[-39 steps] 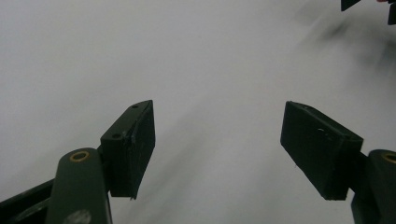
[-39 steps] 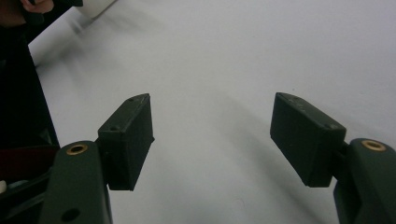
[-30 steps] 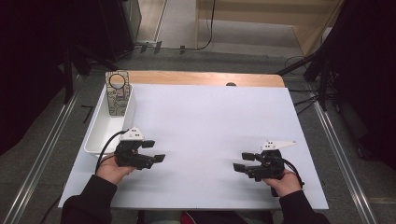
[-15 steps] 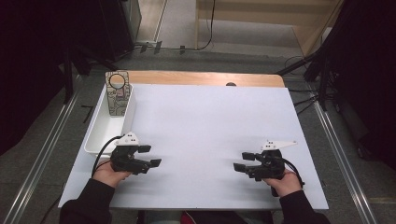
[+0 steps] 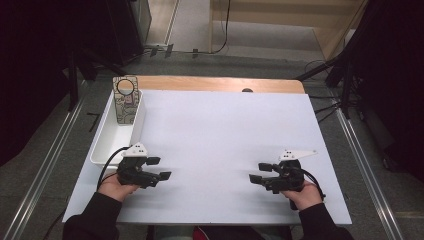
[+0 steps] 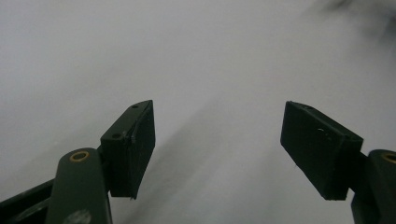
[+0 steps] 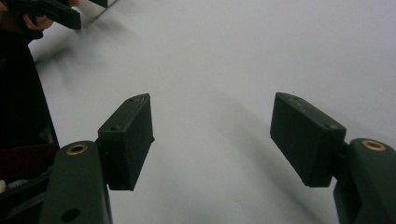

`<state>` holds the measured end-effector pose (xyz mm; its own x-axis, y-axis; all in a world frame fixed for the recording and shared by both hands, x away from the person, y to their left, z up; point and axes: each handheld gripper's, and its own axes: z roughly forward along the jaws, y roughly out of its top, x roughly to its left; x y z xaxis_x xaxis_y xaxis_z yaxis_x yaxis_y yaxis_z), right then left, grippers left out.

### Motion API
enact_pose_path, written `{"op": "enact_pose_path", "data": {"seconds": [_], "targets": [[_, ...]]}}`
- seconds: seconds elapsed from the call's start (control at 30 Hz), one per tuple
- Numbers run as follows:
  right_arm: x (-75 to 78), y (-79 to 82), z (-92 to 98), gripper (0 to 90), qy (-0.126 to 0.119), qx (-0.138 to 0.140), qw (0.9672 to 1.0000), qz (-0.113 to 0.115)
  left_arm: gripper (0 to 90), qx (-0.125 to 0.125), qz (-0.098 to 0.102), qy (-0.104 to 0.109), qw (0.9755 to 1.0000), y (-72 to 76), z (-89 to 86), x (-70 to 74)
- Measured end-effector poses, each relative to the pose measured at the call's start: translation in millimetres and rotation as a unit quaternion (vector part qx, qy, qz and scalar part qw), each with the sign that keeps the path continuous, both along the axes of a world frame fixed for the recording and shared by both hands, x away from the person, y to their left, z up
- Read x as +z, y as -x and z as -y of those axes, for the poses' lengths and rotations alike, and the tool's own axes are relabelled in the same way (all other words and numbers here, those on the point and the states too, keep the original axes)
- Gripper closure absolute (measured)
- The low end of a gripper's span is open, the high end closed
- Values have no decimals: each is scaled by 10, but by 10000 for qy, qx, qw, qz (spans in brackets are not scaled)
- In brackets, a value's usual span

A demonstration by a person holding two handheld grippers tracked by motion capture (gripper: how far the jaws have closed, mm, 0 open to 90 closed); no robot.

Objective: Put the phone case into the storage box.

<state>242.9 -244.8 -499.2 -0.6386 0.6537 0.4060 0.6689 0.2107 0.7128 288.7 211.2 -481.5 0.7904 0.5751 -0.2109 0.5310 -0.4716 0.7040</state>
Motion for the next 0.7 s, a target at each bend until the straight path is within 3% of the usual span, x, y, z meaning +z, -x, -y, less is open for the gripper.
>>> {"op": "enact_pose_path", "data": {"seconds": [0.7], "targets": [[0, 4, -4, 288, 22, 32, 10000, 17, 260, -66, -15, -12, 10000, 1, 3, 0]]}}
